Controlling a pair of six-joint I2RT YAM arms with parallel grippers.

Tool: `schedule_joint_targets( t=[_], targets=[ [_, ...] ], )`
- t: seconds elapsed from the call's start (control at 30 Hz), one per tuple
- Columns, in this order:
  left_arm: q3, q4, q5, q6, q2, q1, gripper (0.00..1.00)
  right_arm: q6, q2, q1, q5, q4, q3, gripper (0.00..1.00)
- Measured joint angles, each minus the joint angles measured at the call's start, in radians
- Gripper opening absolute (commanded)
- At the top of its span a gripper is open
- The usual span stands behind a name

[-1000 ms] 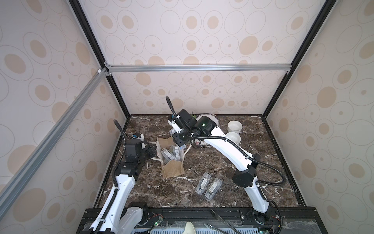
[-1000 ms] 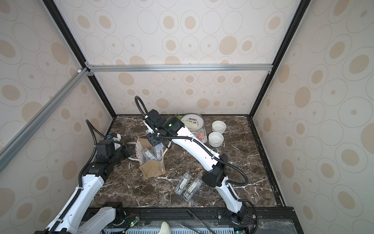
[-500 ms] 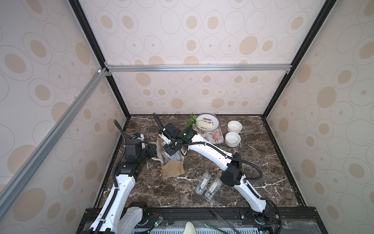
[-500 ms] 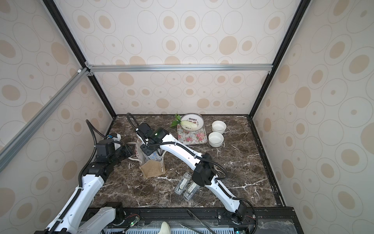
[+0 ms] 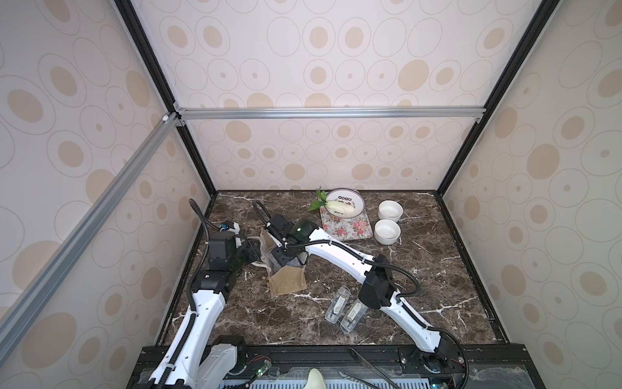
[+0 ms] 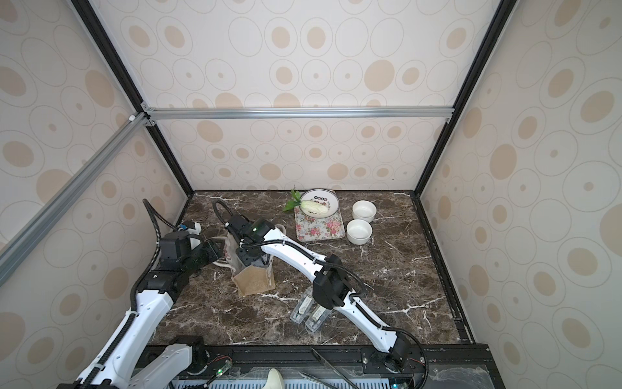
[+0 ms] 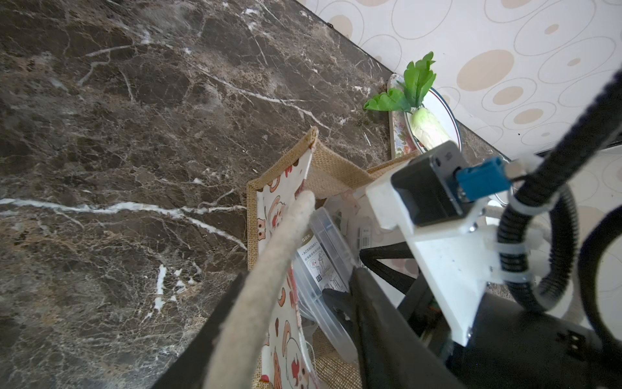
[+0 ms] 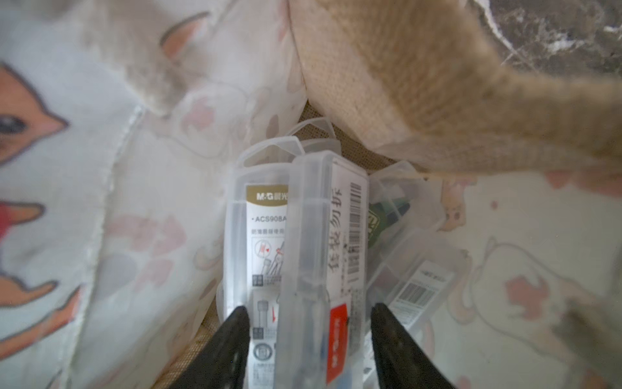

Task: Put the compass set into the canvas bag
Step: Place the compass set in the canvas bag.

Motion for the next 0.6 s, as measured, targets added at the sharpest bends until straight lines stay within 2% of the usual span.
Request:
schedule_joint_targets(
  t=[0.27, 0.43, 0.6],
  targets=[
    [0.000, 0.000, 0.000, 0.000, 0.000, 0.000, 0.46, 0.039, -0.088, -0.001, -0.015, 0.011, 0.006, 0.66],
    [0.000, 0.000, 0.000, 0.000, 0.000, 0.000, 0.46, 0.064, -0.256, -0.014, -0.015, 0.016, -0.026, 0.66],
    [0.000, 0.001, 0.000, 0.000, 0.000, 0.000, 0.46, 0.103, -0.469, -0.074, 0.012, 0.021, -0.179, 0.66]
  ],
)
